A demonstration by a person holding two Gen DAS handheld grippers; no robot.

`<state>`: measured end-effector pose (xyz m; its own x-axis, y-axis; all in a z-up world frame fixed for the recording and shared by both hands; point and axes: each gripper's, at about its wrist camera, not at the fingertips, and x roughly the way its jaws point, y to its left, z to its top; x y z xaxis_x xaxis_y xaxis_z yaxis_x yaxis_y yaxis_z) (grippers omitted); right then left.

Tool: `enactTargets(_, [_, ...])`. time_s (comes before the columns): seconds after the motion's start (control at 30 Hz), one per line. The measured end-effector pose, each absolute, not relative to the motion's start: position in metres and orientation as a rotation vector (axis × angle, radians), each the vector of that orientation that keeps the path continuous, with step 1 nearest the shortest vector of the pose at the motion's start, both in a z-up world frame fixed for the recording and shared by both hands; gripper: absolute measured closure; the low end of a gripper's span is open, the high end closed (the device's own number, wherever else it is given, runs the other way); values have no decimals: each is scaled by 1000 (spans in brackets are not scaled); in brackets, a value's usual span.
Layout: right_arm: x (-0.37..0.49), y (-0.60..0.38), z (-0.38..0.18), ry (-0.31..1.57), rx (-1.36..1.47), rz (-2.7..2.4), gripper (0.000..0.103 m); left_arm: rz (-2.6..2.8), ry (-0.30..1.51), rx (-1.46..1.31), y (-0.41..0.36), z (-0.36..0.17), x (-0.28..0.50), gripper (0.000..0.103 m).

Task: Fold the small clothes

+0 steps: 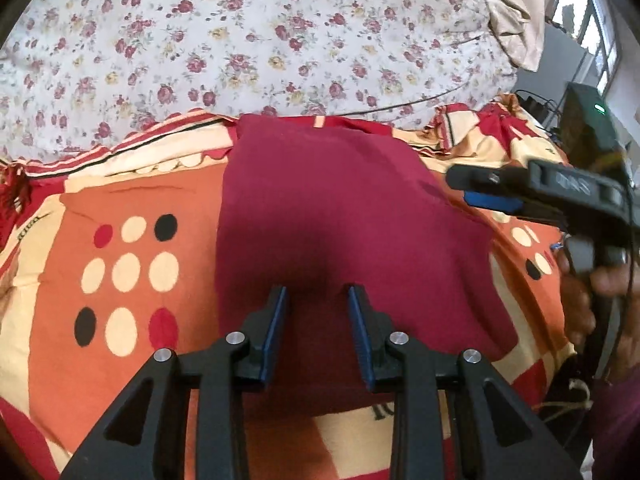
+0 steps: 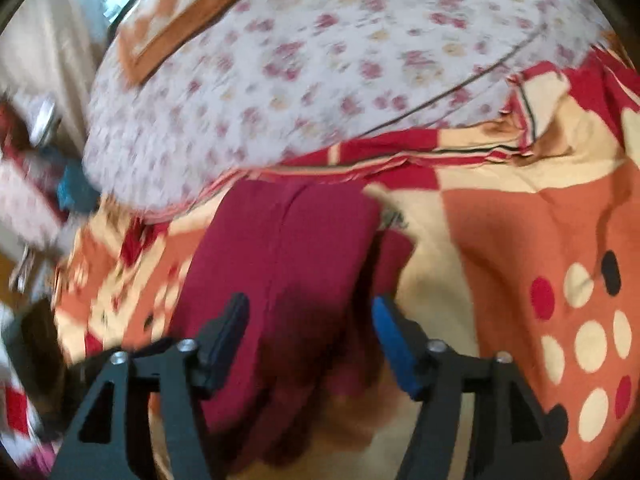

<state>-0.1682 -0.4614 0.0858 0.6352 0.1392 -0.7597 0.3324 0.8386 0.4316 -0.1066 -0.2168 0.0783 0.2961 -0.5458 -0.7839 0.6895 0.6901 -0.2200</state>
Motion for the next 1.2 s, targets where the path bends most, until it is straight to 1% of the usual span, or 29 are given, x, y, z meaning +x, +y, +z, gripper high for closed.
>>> enactTargets(0.07, [-151, -466, 72, 925, 598, -120, 35, -815, 977, 165, -219, 76, -105, 94])
enactTargets(0.1, [-142, -466, 64, 950, 583, -130, 40, -811, 979, 166, -219, 76, -105, 94])
enactTargets(0.13, [-135, -465, 59, 962, 557, -132, 57, -808, 977, 170, -220, 75, -105, 94])
enactTargets(0.17, [-129, -463, 58, 951, 529, -128, 67, -805, 972, 175, -221, 75, -105, 94])
enactTargets(0.2, [-126, -461, 61, 936, 496, -144, 74, -799, 966, 184, -223, 75, -106, 94])
enactTargets(0.23, [-122, -459, 66, 916, 446, -167, 82, -797, 960, 194, -225, 75, -106, 94])
enactTargets(0.27, [-117, -458, 68, 903, 402, -181, 84, -798, 957, 201, -226, 75, -107, 94])
enactTargets(0.37, [-104, -458, 58, 946, 336, -218, 84, -795, 951, 205, -229, 74, -108, 94])
enactTargets(0.47, [-107, -465, 56, 952, 373, -218, 84, -786, 951, 199, -230, 75, -108, 94])
enactTargets(0.53, [-117, -466, 67, 931, 407, -228, 72, -780, 956, 193, -229, 74, -108, 94])
enactTargets(0.6, [-130, -461, 82, 914, 416, -234, 63, -779, 957, 186, -228, 74, -107, 94])
enactTargets(0.7, [-147, -441, 100, 877, 388, -166, 62, -773, 959, 174, -226, 74, -108, 94])
enactTargets(0.8, [-159, -417, 104, 878, 327, -113, 62, -765, 965, 165, -224, 75, -108, 94])
enactTargets(0.87, [-165, -401, 96, 907, 242, -120, 62, -758, 974, 157, -221, 76, -109, 93])
enactTargets(0.93, [-168, -394, 75, 971, 158, -176, 62, -758, 986, 139, -217, 77, -109, 94])
enactTargets(0.97, [-172, -395, 64, 970, 162, -175, 62, -759, 993, 125, -215, 78, -109, 94])
enactTargets(1.07, [-191, -409, 61, 872, 290, -145, 60, -762, 1006, 87, -206, 82, -109, 92])
enactTargets(1.13, [-196, -416, 63, 836, 348, -130, 53, -765, 1007, 53, -199, 85, -109, 88])
enactTargets(1.17, [-197, -418, 64, 821, 367, -128, 50, -767, 1008, 40, -198, 86, -109, 86])
enactTargets(1.2, [-199, -420, 66, 807, 376, -124, 48, -769, 1011, 23, -196, 86, -109, 85])
